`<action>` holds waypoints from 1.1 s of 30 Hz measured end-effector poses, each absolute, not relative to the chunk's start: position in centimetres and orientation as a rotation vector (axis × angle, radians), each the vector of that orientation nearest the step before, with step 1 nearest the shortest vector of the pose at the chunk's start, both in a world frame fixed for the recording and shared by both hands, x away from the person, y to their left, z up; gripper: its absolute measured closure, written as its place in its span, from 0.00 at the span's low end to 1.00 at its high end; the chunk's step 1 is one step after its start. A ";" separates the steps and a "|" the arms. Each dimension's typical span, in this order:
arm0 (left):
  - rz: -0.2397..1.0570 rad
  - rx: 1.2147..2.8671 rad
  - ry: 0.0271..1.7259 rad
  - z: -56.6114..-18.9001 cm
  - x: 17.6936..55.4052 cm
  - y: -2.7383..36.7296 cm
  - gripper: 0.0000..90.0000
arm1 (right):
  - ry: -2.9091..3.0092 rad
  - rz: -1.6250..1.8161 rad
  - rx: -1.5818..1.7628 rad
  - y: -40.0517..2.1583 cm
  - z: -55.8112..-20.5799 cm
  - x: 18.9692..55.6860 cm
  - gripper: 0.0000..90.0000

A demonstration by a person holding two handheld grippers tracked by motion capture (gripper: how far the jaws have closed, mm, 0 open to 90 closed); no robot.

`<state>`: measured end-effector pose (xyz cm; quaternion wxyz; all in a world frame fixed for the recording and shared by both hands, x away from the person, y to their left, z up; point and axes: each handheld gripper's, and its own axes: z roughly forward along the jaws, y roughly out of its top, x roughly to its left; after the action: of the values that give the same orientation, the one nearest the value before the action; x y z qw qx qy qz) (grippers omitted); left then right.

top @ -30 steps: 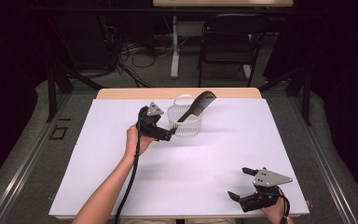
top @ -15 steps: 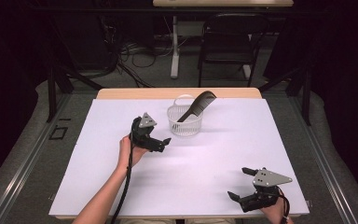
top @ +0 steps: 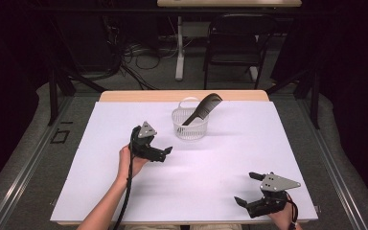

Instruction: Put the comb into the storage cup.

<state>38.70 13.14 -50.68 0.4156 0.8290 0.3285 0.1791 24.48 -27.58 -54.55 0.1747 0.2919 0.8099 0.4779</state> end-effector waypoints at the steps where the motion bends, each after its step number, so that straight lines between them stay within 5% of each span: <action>1: 0.455 2.085 0.825 -50.7 38.6 13.2 0.00 | 2.294 1.355 0.829 -27.6 -54.6 24.5 0.01; 33: 0.500 2.075 0.842 -51.4 32.5 15.6 0.00 | 2.304 1.358 0.803 -27.0 -54.4 24.3 0.01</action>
<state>32.51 15.57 -51.43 0.4111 0.8243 0.3347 0.1987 24.34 -26.99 -54.41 0.1738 0.2830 0.8127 0.4788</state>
